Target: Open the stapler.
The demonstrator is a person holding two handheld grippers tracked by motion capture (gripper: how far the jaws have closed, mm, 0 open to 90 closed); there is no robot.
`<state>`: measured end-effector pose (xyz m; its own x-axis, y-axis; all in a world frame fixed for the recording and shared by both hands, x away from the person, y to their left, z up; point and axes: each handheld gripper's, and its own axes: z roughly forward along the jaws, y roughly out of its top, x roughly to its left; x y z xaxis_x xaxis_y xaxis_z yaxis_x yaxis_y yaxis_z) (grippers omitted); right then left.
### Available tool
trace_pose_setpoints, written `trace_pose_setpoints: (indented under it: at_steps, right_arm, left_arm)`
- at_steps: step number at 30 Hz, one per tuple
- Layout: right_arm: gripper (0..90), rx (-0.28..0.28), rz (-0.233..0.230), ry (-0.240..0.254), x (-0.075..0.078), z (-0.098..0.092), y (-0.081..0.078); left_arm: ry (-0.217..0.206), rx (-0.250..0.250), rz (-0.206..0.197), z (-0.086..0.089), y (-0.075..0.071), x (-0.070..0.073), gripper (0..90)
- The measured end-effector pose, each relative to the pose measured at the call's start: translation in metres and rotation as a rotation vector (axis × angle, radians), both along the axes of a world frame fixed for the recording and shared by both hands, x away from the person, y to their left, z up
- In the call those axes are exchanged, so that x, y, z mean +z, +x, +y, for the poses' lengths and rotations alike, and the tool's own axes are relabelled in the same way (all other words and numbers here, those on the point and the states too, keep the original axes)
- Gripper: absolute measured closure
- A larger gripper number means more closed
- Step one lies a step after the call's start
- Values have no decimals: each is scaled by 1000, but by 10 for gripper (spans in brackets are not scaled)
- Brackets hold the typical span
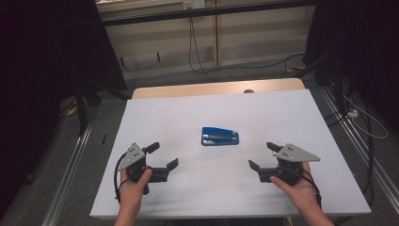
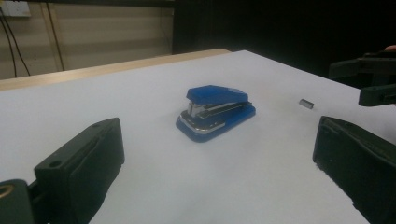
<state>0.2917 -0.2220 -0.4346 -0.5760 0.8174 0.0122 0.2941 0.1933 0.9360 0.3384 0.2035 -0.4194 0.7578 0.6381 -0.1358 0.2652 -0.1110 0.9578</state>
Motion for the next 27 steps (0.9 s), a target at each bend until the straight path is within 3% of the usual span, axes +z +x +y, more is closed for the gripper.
trace_pose_setpoints:
  at_steps: [13,27]
  right_arm:
    - [100,38,25,18,-1,27,19]
    - [123,50,49,28,-1,43,36]
  left_arm:
    - [5,-17,13,-10,9,-1,21]
    - [5,-24,23,-20,23,-1,21]
